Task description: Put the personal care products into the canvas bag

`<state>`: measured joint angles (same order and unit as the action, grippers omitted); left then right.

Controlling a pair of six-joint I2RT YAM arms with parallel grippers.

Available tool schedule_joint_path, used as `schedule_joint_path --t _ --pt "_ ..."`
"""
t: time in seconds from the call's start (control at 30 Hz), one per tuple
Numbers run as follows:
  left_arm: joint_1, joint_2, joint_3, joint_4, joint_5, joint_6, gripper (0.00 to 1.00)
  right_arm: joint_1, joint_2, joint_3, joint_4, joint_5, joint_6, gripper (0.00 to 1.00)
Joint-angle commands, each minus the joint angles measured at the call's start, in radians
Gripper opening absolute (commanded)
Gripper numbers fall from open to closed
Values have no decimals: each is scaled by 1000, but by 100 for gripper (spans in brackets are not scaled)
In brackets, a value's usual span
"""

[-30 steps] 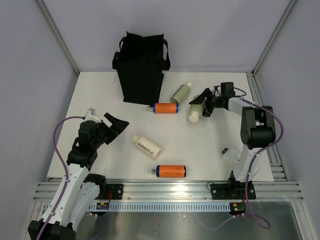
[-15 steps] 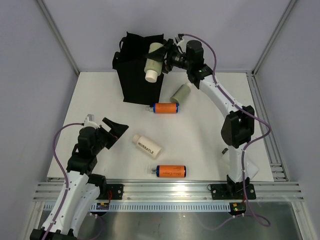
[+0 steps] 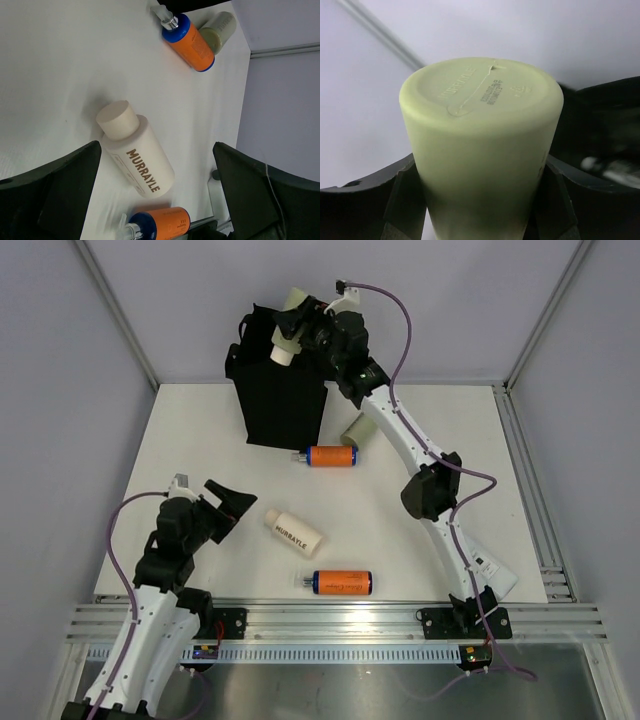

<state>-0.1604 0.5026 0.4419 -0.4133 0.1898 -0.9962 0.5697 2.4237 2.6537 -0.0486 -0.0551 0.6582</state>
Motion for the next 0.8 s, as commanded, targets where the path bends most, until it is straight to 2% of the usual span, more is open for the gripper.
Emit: schedule_joint_path --t 0.0,0.03,0.2,0.3,0.37,0.53,0.63,0.67,0.77 --pt "5 -27 -28 21 8 -25 99 9 18 74 246 193 -254 6" --pt "4 -29 -31 24 10 -24 99 9 21 54 271 192 -279 15" --pt "4 28 -32 48 82 42 99 10 9 -6 355 63 -463 83" --pt "-22 82 1 -1 73 79 99 10 -24 -58 362 -7 -523 100" --pt "-85 135 40 -59 -11 79 99 10 -32 -58 342 -32 -578 99" --pt "-267 315 139 -180 -214 -54 99 7 -77 -51 230 -115 -652 99" --pt "-362 428 210 -228 -297 -146 99 -13 -116 -35 121 -268 -709 99" --pt "-376 473 239 -229 -306 -165 99 -27 -141 -28 42 -426 -713 99" --pt "-436 554 279 -234 -351 -238 99 -70 -199 -14 -154 -618 -716 100"
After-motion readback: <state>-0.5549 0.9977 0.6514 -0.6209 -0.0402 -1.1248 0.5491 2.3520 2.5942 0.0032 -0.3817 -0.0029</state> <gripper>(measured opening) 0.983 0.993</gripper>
